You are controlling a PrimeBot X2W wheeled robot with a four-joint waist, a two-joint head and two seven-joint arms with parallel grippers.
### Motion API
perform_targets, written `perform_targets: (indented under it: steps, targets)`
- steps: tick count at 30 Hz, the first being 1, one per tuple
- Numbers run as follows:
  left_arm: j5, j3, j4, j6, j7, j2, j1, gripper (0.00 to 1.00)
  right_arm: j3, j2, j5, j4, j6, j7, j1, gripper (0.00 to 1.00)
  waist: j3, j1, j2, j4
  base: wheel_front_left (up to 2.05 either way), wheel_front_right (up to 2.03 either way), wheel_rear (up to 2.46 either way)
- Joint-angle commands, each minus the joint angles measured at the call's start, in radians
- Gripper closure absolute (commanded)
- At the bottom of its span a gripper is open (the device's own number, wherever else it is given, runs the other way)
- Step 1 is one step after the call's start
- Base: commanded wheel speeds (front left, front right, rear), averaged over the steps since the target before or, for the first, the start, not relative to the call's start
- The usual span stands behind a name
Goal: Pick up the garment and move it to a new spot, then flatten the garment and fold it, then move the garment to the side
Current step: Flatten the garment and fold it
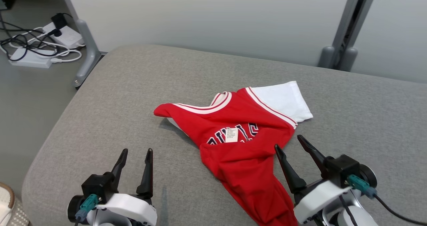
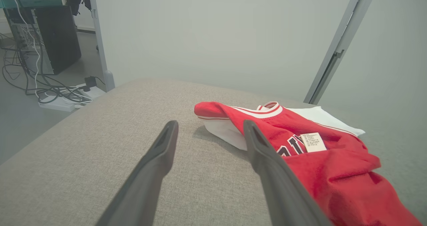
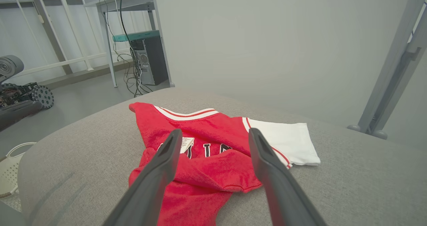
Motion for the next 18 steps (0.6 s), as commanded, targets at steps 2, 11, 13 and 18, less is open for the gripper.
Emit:
perform_targets:
  steps: [2,11,13,18]
  targets:
    - [0.021,0.001,-0.001,-0.013,-0.001,-0.008,0.006,0.00,0.036,-0.027,0.023,0.021,-0.001,0.035,-0.045,0.00,0.004,0.0000,-0.0001,0.031,0.00,0.00,0.00]
    - [0.044,-0.009,0.027,-0.037,-0.001,-0.030,-0.015,0.00,0.214,-0.111,0.163,0.141,-0.001,0.185,-0.210,0.00,0.024,0.0000,-0.0001,0.098,0.00,0.00,0.00]
    - [0.045,-0.016,0.037,-0.043,-0.001,-0.034,-0.015,0.00,0.245,-0.122,0.210,0.179,-0.001,0.212,-0.248,0.00,0.028,0.0000,-0.0001,0.117,0.00,0.00,0.00]
    - [0.033,-0.039,0.060,-0.048,-0.001,-0.039,-0.021,0.00,0.338,-0.167,0.302,0.290,-0.001,0.289,-0.346,0.00,0.042,0.0000,-0.0001,0.175,0.00,0.00,0.00]
